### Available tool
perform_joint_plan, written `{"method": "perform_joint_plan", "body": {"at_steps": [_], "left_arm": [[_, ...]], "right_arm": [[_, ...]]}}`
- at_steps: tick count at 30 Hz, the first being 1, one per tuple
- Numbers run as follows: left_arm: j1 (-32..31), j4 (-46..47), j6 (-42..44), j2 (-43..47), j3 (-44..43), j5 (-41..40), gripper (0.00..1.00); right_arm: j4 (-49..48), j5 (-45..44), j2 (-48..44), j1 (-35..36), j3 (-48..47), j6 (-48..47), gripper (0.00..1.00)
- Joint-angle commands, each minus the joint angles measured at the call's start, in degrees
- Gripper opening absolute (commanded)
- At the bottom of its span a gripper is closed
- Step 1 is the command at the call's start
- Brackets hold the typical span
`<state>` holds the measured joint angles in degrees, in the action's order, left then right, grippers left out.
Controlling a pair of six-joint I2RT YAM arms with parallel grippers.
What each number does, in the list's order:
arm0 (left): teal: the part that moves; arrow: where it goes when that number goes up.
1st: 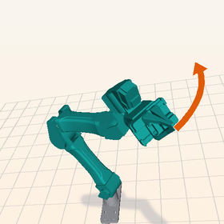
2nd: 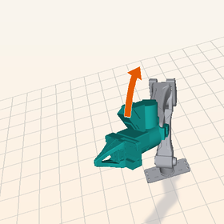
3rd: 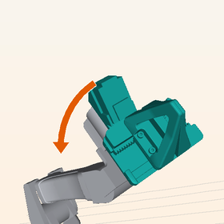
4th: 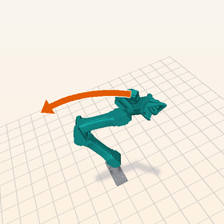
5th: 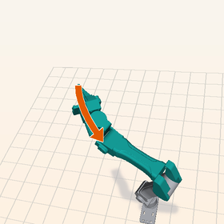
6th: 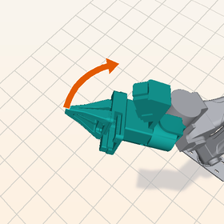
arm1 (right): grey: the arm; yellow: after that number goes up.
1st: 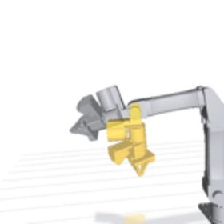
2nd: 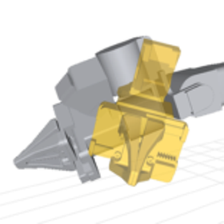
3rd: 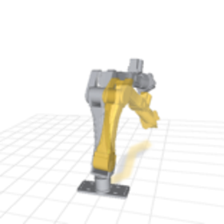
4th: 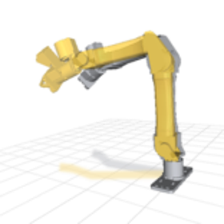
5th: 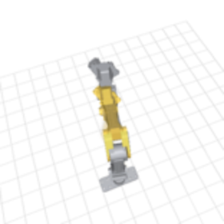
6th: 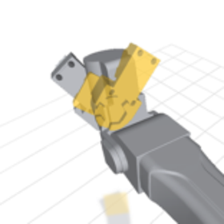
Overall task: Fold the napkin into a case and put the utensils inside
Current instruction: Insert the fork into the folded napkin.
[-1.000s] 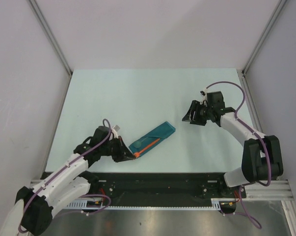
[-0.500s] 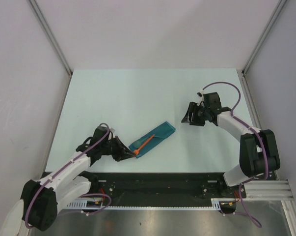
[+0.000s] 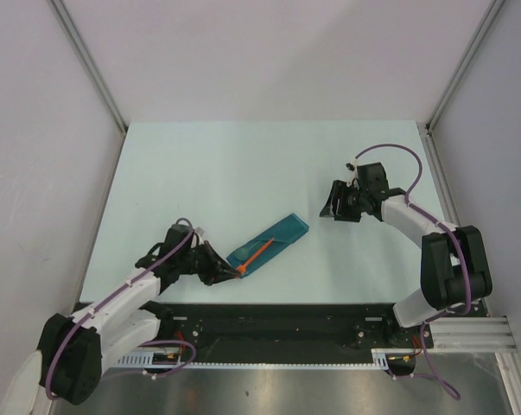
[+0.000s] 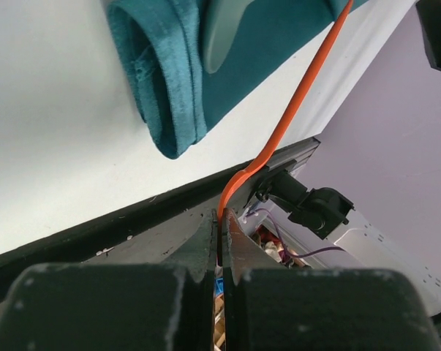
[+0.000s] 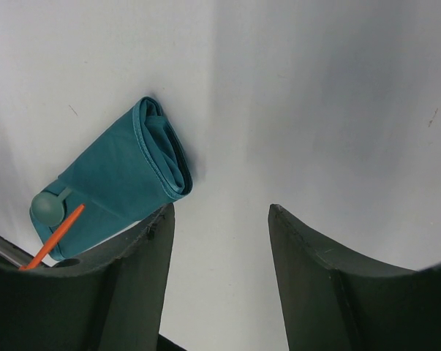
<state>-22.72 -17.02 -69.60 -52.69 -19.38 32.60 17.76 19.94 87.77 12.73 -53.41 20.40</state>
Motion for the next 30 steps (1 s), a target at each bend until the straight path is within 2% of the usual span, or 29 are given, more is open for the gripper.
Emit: {"method": "perform_joint_plan", "body": {"at_steps": [1, 17, 25, 30], "left_arm": [[0.4, 3.13, -2.38, -0.93, 1.01, 1.76, 0.0], [0.48, 5.94, -2.91, -3.3, 2.33, 2.03, 0.0], [0.48, 12.08, -2.82, -9.71, 1.36, 4.05, 0.0], [0.57, 12.71, -2.2, -13.4, -0.92, 4.05, 0.0]], "right_arm": [[-1.76, -0.61, 0.04, 0.01, 0.14, -1.33, 0.59], [-2.03, -0.7, 0.39, 0.1, -0.03, -1.07, 0.59], [-2.03, -0.7, 1.0, 0.19, -0.2, -1.15, 0.58], [-1.76, -0.96, 1.0, 0.19, -0.21, -1.51, 0.58]]}}
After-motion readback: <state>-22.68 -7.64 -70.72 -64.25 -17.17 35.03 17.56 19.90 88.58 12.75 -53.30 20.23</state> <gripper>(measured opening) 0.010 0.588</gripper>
